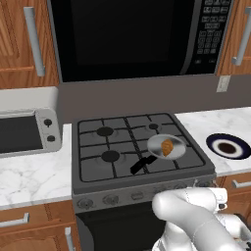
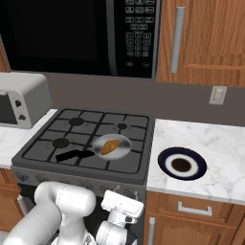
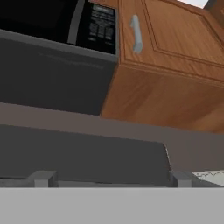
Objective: Pick the croissant and place it on the pan. Then turn on the stove to warm the croissant.
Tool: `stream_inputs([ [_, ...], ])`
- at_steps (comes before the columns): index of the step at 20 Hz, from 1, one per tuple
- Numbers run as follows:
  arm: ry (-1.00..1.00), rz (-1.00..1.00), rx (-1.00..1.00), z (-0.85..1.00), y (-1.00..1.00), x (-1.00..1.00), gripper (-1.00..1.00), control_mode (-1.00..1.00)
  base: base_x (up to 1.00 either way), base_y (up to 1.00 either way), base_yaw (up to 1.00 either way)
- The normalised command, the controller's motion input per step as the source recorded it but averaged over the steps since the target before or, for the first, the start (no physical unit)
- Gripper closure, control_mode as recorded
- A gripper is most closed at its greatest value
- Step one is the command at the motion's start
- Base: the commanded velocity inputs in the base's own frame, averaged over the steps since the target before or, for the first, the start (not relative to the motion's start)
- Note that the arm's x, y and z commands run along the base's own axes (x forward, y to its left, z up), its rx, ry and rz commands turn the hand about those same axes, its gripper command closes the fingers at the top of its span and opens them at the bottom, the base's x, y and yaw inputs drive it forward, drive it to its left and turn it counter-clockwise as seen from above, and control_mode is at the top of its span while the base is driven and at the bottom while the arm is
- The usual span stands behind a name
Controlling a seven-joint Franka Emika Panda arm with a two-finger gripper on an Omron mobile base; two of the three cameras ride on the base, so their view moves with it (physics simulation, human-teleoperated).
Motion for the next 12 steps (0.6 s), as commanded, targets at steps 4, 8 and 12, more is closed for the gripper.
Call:
stream_inputs([
  [4, 0.00, 0.00, 0.00, -0.70, -0.04, -0.57, -1.00, -1.00, 0.00, 0.00, 0.00],
  [8, -0.01, 0.00, 0.00, -0.41, -0.32, -0.10, -1.00, -1.00, 0.00, 0.00, 0.00],
  [12, -0.07, 0.00, 0.00, -0.21, -0.39, 0.18, -1.00, -1.00, 0.00, 0.00, 0.00],
])
